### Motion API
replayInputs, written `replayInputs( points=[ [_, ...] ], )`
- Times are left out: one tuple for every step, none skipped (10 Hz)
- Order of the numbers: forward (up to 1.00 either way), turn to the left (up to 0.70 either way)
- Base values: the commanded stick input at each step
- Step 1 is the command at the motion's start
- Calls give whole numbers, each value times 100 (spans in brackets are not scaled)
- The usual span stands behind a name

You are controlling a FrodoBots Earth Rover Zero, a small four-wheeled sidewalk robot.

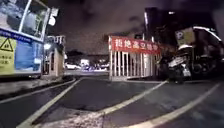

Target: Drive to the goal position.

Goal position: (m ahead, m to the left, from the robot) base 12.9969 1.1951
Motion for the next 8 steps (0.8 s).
replayInputs(
  points=[
    [45,0],
    [45,0],
    [45,0],
    [45,0],
    [45,0],
    [45,0],
    [45,0],
    [45,6]
  ],
)
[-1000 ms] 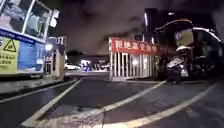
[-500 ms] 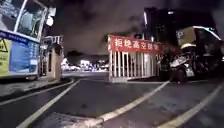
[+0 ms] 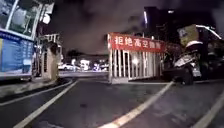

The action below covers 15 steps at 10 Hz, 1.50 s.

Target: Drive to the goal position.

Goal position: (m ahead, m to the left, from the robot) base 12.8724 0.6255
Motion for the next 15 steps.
replayInputs(
  points=[
    [45,27],
    [45,27],
    [45,27],
    [45,27],
    [45,26],
    [45,22],
    [45,0],
    [45,0],
    [45,0],
    [45,0],
    [45,0],
    [45,0],
    [45,0],
    [45,0],
    [45,0]
  ],
)
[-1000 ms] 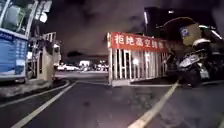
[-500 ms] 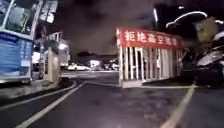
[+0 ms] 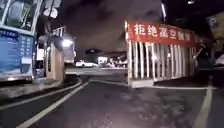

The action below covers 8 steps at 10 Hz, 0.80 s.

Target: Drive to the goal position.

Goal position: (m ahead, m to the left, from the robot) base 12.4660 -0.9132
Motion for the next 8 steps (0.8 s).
replayInputs(
  points=[
    [45,0],
    [45,0],
    [45,0],
    [45,0],
    [45,0],
    [45,0],
    [45,0],
    [45,0]
  ],
)
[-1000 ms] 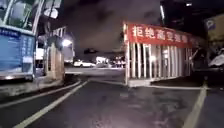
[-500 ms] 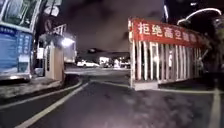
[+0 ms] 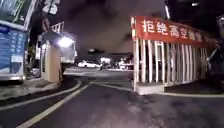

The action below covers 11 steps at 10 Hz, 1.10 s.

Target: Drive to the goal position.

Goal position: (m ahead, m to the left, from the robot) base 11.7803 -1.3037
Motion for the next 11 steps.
replayInputs(
  points=[
    [45,0],
    [45,0],
    [45,0],
    [45,0],
    [45,0],
    [45,0],
    [45,0],
    [45,0],
    [45,0],
    [45,0],
    [45,0]
  ],
)
